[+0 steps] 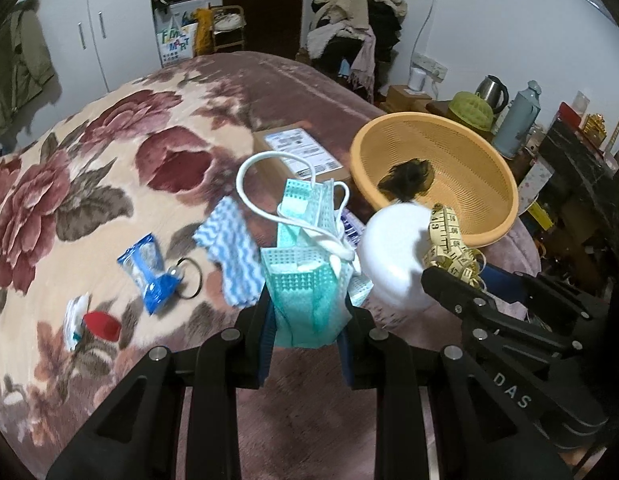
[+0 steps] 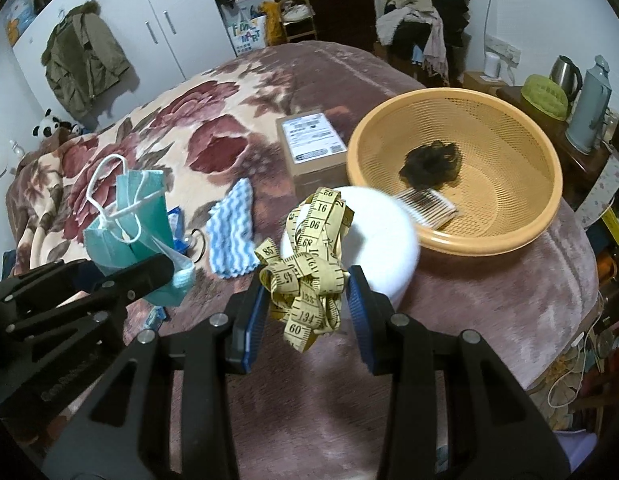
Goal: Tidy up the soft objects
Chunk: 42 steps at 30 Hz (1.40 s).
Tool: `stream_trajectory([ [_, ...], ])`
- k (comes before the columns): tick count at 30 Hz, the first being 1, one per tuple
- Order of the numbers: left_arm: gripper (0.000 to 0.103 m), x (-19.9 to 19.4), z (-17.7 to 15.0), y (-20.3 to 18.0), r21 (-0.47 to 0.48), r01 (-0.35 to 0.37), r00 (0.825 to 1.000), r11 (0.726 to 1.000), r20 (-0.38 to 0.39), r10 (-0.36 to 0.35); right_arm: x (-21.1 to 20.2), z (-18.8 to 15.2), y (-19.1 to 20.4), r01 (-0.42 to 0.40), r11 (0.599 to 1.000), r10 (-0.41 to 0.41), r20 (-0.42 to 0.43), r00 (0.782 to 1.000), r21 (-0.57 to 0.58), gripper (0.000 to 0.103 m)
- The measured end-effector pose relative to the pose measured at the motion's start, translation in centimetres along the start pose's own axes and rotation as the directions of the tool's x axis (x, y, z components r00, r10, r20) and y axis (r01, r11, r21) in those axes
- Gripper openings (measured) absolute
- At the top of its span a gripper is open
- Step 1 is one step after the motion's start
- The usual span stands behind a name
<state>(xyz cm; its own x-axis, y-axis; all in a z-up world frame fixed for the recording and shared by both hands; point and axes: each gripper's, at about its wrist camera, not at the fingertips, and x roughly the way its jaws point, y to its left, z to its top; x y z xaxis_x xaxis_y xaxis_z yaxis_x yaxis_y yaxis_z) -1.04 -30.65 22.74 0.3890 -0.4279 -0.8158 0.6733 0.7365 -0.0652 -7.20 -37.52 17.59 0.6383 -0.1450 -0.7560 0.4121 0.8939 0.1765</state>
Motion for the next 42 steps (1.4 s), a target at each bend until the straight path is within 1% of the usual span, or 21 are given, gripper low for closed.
stream_trajectory([
  [11, 0.026, 1.6, 3.3, -4.1, 0.049, 0.033, 0.999, 0.998, -0.002, -0.033, 0.1, 1.7, -4.3, 0.027, 0.998, -0.027, 0.011, 1.000, 0.061, 0.039],
  [18, 0.026, 3.8, 5.4, -6.7, 0.074, 0.071, 0.997, 0.995, -0.021, -0.070, 0.8, 2.8, -7.1, 0.045, 0.994, -0.047, 0.012, 0.999, 0.100, 0.039],
  [29, 0.026, 7.9, 8.9, -9.6, 0.079, 0.114, 0.992, 0.990, -0.067, -0.109, 3.5, 4.4, -11.2, 0.068, 0.986, -0.067, -0.013, 0.998, 0.155, 0.039],
  [36, 0.026, 10.8, 10.2, -11.0, 0.074, 0.138, 0.985, 0.988, -0.114, -0.129, 4.9, 5.1, -13.2, 0.066, 0.982, -0.062, -0.028, 0.998, 0.176, 0.039],
  [42, 0.026, 12.8, 11.5, -12.0, 0.067, 0.159, 0.979, 0.985, -0.141, -0.148, 5.7, 5.5, -14.8, 0.079, 0.979, -0.073, -0.037, 0.997, 0.189, 0.039],
])
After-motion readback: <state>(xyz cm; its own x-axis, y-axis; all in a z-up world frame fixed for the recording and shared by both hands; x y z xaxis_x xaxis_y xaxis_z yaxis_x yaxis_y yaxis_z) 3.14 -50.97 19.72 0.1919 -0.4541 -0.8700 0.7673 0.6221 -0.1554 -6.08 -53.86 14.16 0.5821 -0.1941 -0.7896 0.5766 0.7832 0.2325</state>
